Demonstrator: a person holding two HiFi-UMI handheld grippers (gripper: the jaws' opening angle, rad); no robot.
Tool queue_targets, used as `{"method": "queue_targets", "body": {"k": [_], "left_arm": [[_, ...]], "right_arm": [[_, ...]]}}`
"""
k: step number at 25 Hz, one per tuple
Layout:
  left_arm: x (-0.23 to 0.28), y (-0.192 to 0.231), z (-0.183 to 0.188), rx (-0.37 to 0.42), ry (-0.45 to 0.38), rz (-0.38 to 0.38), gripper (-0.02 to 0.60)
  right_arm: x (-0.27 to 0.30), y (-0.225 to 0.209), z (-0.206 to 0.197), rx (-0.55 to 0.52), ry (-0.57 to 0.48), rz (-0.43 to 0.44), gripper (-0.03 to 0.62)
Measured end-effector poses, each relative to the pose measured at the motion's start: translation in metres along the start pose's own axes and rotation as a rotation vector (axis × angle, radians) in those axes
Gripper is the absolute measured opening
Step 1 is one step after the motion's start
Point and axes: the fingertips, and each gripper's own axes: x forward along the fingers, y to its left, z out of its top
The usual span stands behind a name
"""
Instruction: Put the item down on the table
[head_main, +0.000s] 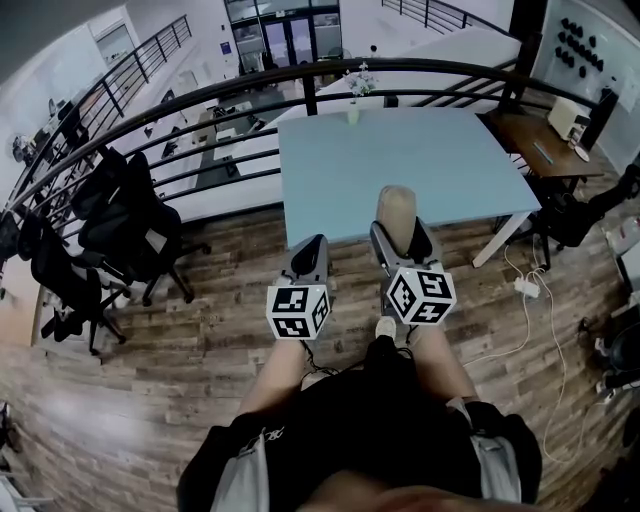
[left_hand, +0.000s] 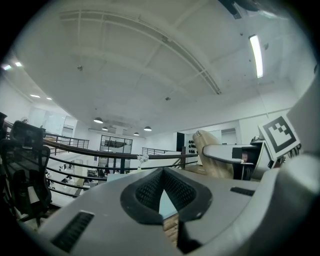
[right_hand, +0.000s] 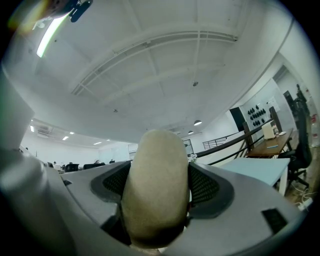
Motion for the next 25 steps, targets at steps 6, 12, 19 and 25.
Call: {"method": "queue_targets", "body": {"k": [6, 12, 19, 25], "left_arm": [[0.025, 0.017, -0.008, 0.013, 0.008, 0.028, 0.011], [0.078, 0.038, -0.008, 0.033, 0.02, 0.044, 0.011], [0.174, 0.05, 0.006, 0.057, 0.033, 0.043, 0.011], [0.256, 0.057, 0.019, 0.039, 0.038, 0.059, 0.011]], "right_arm": [[0.033, -0.013, -0.011, -0.007, 0.007, 0.013, 0.365], [0.086, -0.036, -0.02, 0.015, 0.005, 0.027, 0.365], [0.17, -0.083, -0.016, 0.035, 0.022, 0.05, 0.365], [0.236, -0.128, -0.004, 0.018, 0.051, 0.073, 0.365]]}}
